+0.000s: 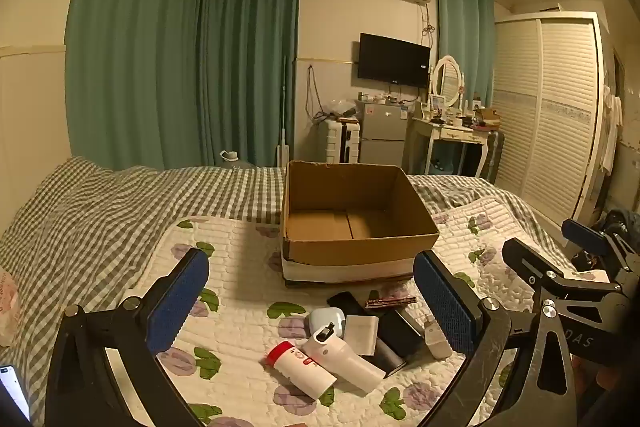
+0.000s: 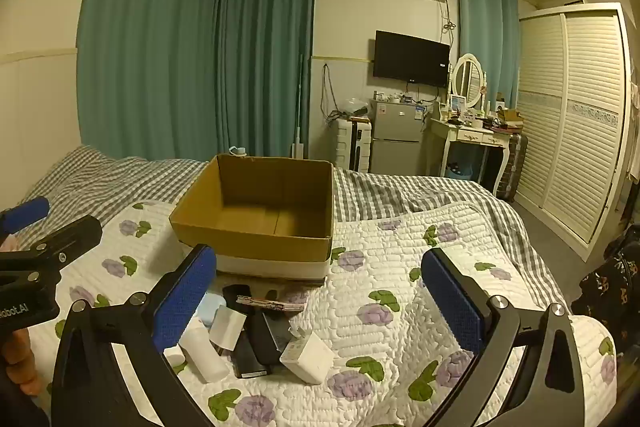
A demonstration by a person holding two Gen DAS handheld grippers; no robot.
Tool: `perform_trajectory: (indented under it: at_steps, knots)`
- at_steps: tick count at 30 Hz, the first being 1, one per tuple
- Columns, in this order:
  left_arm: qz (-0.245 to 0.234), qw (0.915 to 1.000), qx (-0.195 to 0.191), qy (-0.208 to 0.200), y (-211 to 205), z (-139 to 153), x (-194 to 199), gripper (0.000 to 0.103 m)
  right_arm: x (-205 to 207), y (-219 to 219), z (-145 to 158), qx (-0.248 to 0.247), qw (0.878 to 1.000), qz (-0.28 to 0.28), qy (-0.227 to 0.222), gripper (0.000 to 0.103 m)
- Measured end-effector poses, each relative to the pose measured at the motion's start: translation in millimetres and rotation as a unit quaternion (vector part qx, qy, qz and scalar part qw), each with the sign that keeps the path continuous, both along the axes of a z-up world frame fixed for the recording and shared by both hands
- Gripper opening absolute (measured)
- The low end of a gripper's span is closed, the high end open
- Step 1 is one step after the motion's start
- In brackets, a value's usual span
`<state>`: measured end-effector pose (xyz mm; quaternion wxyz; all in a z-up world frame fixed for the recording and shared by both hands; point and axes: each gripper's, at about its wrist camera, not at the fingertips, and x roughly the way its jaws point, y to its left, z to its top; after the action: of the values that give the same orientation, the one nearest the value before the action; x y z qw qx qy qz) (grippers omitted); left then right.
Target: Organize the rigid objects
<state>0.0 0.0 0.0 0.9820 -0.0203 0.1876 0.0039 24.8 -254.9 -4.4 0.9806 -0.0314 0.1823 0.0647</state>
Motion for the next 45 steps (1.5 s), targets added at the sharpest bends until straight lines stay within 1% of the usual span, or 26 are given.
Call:
perform_trajectory:
  at_steps: [2,9,16,17,45]
  knots:
    - [0.0,1.0,0.005,0.006,0,0,0,0.103,0,1,0,-0.001,1.0,0.0,0.002,0.103]
    - [0.002,1.0,-0.002,0.009,0,1,0,0.103,2,0,0,0.002,1.0,0.002,0.007,0.103]
    - [0.003,1.0,-0.002,0.007,-4,-2,1,0.103,4,-5,-8,0.003,1.0,0.002,0.008,0.103]
    - [0.002,1.0,-0.002,0.007,-3,-1,1,0.103,4,1,-6,-0.001,1.0,0.0,0.01,0.103]
    - [0.003,1.0,-0.002,0.007,4,-4,1,0.103,5,5,-7,-0.004,1.0,0.007,0.023,0.103]
